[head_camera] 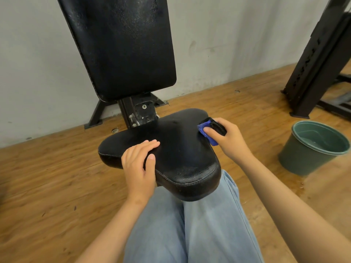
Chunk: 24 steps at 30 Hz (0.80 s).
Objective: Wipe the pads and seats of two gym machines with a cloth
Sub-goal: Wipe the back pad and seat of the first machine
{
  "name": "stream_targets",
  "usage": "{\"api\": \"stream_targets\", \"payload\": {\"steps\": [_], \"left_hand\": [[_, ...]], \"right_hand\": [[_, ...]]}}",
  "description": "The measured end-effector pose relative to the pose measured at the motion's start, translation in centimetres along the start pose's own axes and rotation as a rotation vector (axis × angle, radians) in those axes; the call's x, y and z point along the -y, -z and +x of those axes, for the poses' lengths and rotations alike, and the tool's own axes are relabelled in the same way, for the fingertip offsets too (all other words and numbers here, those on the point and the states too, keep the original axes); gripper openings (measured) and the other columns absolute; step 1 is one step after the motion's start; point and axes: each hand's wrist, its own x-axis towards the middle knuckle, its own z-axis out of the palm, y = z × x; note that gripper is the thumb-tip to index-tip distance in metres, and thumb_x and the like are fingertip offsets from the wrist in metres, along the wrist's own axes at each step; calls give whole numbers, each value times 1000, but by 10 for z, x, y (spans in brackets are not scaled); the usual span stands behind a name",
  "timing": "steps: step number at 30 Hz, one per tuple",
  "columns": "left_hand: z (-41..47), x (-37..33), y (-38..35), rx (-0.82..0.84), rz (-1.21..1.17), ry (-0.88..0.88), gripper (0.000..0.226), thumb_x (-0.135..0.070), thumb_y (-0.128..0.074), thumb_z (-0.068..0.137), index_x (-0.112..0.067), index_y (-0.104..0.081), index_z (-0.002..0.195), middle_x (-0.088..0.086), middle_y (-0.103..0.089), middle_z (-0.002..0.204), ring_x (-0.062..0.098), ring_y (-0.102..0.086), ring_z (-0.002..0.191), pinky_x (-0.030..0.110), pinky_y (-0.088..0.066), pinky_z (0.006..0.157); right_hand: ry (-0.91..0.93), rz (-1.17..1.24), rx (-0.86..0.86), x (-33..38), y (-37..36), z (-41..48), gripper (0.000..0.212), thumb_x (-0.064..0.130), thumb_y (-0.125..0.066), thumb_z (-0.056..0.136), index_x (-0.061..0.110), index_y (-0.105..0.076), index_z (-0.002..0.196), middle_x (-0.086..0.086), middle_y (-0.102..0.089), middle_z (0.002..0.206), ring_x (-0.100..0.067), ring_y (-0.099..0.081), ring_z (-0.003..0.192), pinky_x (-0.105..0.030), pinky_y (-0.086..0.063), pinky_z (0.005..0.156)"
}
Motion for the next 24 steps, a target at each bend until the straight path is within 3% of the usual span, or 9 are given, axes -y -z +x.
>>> {"api": "stream_targets", "payload": {"steps": [3,6,11,18,24], "left_hand": [[-1,1,0,-2,-3,-6,43,-31,-31,95,-19,-69,112,-9,-65,116,2,-49,117,17,-24,105],[0,1,0,6,-4,-6,43,-31,-30,95,-20,-68,113,-10,-64,117,3,-49,118,22,-26,105],[-1,0,-1,2,-5,5,46,-30,-28,95,-17,-68,113,-8,-64,118,6,-50,118,19,-24,105],[-2,-2,-2,4,4,5,47,-29,-27,96,-16,-68,113,-10,-62,117,7,-50,119,15,-21,105],[-3,-3,-3,7,-8,7,47,-30,-26,96,-16,-67,114,-11,-61,118,8,-50,119,26,-25,106]], "right_hand": [[-34,146,-69,6,-4,-23,7,11,-62,92,17,-65,93,9,-64,81,4,-56,72,-11,-43,66],[-71,262,-125,11,-7,-46,9,11,-60,93,18,-65,95,12,-66,81,2,-58,75,-12,-44,67],[-119,314,-102,14,-1,-65,12,14,-59,92,15,-67,102,8,-68,87,-3,-61,81,-15,-47,71],[-76,226,-71,35,10,-74,9,13,-68,86,16,-70,94,10,-67,80,-1,-59,74,-12,-44,66],[65,-32,-49,60,9,-85,18,19,-77,78,32,-66,85,11,-64,83,-5,-60,82,-10,-41,70]]}}
